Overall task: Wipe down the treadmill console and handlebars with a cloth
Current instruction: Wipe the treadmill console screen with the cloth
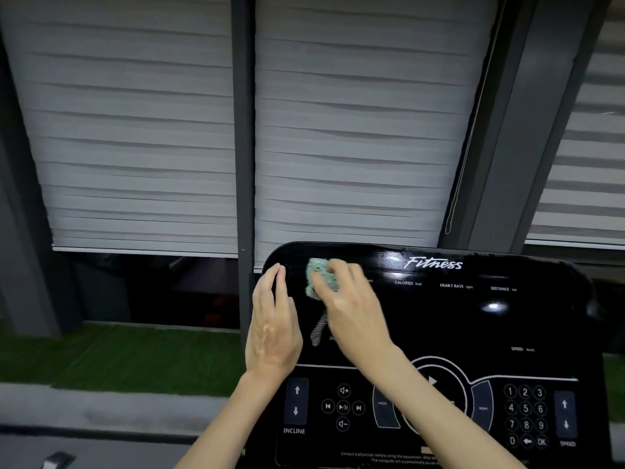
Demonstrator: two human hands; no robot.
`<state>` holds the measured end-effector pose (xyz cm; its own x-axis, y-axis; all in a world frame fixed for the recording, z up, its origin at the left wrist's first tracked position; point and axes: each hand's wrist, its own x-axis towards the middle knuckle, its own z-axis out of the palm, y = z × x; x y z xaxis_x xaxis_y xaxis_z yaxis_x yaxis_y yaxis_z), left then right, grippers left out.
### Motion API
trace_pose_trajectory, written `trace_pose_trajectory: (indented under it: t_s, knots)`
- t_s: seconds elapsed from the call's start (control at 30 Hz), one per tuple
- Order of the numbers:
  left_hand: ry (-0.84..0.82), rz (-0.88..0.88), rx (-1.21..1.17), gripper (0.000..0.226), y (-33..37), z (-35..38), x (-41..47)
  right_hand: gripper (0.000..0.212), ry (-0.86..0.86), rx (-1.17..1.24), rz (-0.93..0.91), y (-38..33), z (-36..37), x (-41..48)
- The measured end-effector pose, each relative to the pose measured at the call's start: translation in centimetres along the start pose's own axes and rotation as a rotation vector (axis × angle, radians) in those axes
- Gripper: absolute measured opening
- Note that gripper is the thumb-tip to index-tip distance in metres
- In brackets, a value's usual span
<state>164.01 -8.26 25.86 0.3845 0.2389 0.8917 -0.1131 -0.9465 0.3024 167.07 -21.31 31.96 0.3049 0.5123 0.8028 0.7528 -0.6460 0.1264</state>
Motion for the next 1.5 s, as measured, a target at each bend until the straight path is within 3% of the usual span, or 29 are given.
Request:
trace_pose_trajectory:
  t_s: [0.27,0.47,0.77,1.2,1.5]
  knots:
    - [0.021,-0.013,-0.043,0.046,-0.2,-0.1,0.1,0.045,-0.097,0.1,-0.079,-1.3,0.0,1.4]
    - [-0.019,0.073,-0.044,0.048,0.0,-0.4,-0.1,0.071,-0.065,0.235,-0.04,0.3,-0.4,1.4]
    - [0.013,0.003,-0.11,0.049,0.1,-0.5,0.2,0.04,-0.054,0.126,-0.163,-0.9,0.4,2.7]
    - [-0.024,-0.03,-0.1,0.048,0.1,-0.4,0.4,0.058,-0.017,-0.104,0.022,6.5,-2.3,-2.4]
    - [0.008,-0.024,-0.085,0.046,-0.1,0.0,0.1,0.043,-0.038,-0.032,-0.148,-1.0,0.6,2.0]
